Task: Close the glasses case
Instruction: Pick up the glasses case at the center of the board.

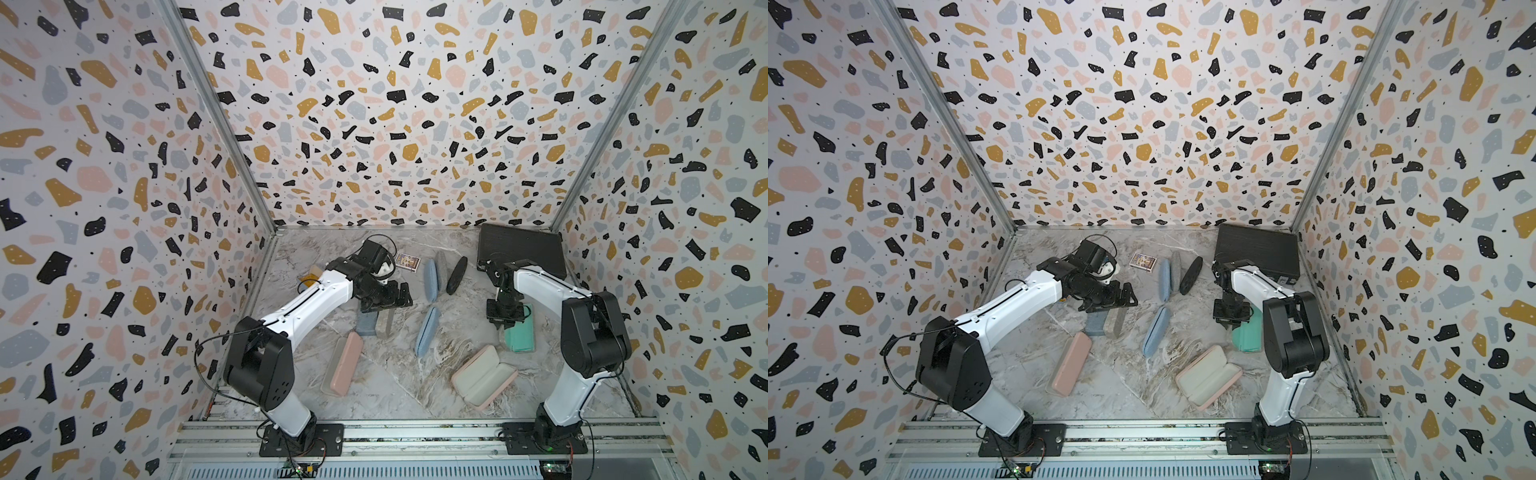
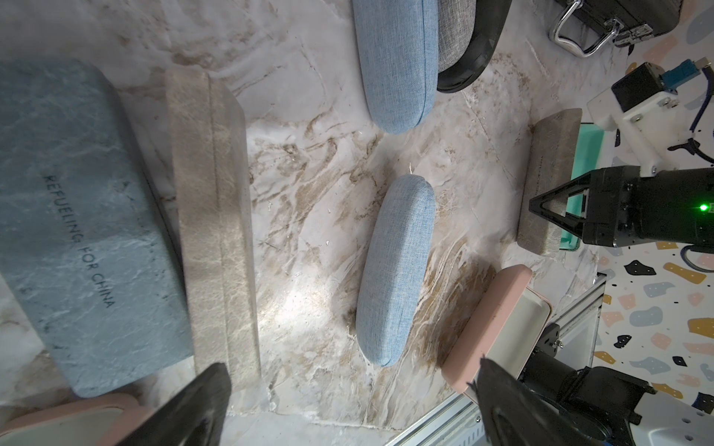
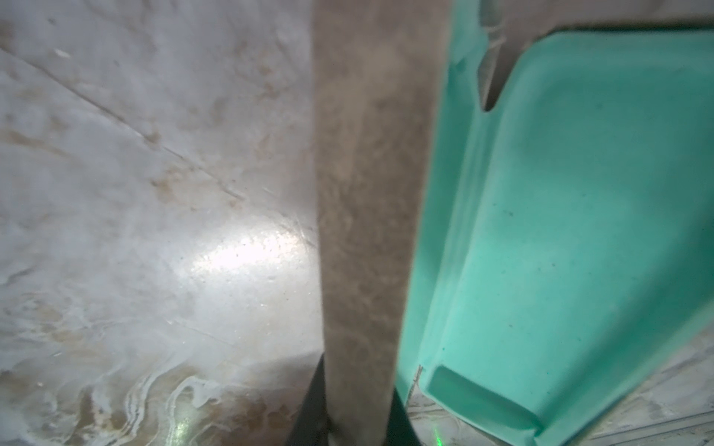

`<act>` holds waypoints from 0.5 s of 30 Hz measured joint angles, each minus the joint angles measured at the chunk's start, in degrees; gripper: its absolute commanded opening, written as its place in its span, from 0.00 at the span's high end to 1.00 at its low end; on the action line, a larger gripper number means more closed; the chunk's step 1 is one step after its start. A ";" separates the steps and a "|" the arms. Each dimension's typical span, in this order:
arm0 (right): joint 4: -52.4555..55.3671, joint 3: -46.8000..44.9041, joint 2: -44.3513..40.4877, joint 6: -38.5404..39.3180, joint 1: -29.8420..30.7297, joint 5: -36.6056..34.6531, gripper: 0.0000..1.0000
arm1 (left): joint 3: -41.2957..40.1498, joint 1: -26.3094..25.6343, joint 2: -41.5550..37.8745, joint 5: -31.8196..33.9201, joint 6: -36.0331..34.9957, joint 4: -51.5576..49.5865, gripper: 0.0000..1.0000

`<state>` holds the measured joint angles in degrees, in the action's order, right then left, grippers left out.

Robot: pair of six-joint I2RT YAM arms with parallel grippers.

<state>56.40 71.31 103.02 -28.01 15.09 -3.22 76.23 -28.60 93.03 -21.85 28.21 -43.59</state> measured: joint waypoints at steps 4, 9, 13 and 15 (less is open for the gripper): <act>0.13 0.00 -0.02 0.00 -0.02 -0.48 0.97 | 0.00 0.00 0.00 0.00 0.00 0.00 0.01; 1.03 0.00 -0.57 0.00 -0.04 -1.99 0.97 | 0.00 0.00 0.00 -0.15 0.04 0.07 0.01; 2.38 0.02 -3.26 -0.07 -0.09 -3.28 0.98 | -0.02 0.00 0.00 -0.17 0.07 0.22 0.01; 3.41 0.22 -5.18 -0.11 -0.11 -3.78 0.98 | -0.15 0.00 -0.07 -0.15 0.07 0.35 0.01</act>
<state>59.81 71.53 97.84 -28.12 14.98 -7.01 76.07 -28.60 92.97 -22.00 28.27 -43.24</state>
